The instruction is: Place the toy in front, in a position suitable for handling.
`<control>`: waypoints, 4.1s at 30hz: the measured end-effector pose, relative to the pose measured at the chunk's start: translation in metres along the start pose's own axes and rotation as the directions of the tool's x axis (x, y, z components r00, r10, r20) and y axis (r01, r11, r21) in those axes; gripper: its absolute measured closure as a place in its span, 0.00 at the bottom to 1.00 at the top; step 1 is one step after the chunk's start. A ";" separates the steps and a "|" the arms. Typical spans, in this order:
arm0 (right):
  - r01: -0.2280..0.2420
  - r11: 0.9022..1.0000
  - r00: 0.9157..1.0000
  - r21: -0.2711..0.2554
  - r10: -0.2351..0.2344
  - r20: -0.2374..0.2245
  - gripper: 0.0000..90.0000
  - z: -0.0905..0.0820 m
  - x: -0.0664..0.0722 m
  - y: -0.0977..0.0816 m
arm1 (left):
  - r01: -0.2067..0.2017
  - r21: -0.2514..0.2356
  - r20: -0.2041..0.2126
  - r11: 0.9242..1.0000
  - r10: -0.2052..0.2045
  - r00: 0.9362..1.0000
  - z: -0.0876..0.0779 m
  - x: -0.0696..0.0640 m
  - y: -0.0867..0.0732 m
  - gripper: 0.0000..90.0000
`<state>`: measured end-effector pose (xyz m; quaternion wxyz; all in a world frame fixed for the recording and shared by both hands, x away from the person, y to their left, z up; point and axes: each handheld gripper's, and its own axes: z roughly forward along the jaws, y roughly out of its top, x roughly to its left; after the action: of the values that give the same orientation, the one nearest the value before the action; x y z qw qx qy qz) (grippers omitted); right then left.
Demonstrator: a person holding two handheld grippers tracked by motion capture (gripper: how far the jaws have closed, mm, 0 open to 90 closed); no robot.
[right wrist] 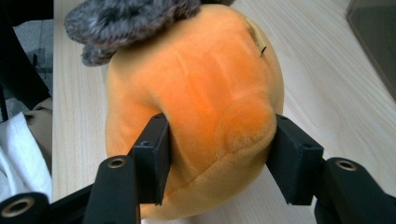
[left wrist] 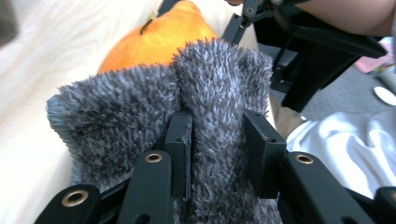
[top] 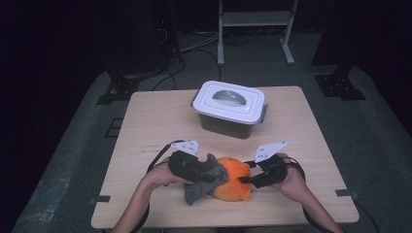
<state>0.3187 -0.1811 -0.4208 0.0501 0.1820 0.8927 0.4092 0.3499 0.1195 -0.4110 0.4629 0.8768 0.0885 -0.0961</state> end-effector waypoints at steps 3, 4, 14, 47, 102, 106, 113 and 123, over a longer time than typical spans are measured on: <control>0.020 1.000 1.000 -0.001 -0.020 0.001 0.49 0.001 0.002 0.001 | -0.011 -0.046 -0.043 0.999 0.009 0.999 -0.001 0.000 0.002 0.75; 0.033 0.999 0.999 0.002 -0.033 0.005 0.49 0.002 0.003 0.002 | -0.025 -0.068 -0.052 0.997 0.021 0.998 -0.002 0.000 0.003 0.75; 0.050 0.999 0.999 -0.007 -0.050 0.008 0.49 0.003 0.003 0.000 | -0.047 -0.097 -0.108 0.994 0.037 0.993 0.003 0.002 0.004 0.75; 0.044 0.999 0.998 0.018 -0.044 0.043 0.48 0.003 -0.002 0.000 | -0.137 -0.077 -0.117 0.988 0.128 0.985 -0.006 -0.002 -0.002 0.74; 0.137 0.991 0.990 -0.014 -0.136 0.045 0.63 0.006 0.029 0.018 | -0.091 -0.038 -0.228 0.995 0.080 0.970 -0.001 -0.015 0.026 0.77; 0.081 0.996 0.996 -0.031 -0.081 0.029 0.62 0.006 0.021 0.013 | -0.069 -0.051 -0.222 0.996 0.056 0.973 -0.006 -0.012 0.020 0.77; 0.037 0.998 0.999 -0.045 -0.036 0.019 0.55 0.006 0.017 0.010 | -0.110 -0.101 -0.128 0.989 0.097 0.987 -0.005 -0.021 0.027 0.77; 0.025 0.997 0.999 -0.073 -0.027 -0.022 0.45 0.001 0.013 0.008 | -0.061 -0.071 -0.183 0.996 0.047 0.982 -0.006 -0.004 0.010 0.77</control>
<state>0.3093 -0.1710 -0.4148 0.0518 0.1636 0.8801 0.4426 0.3489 0.1186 -0.3983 0.4887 0.8655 0.1100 -0.0001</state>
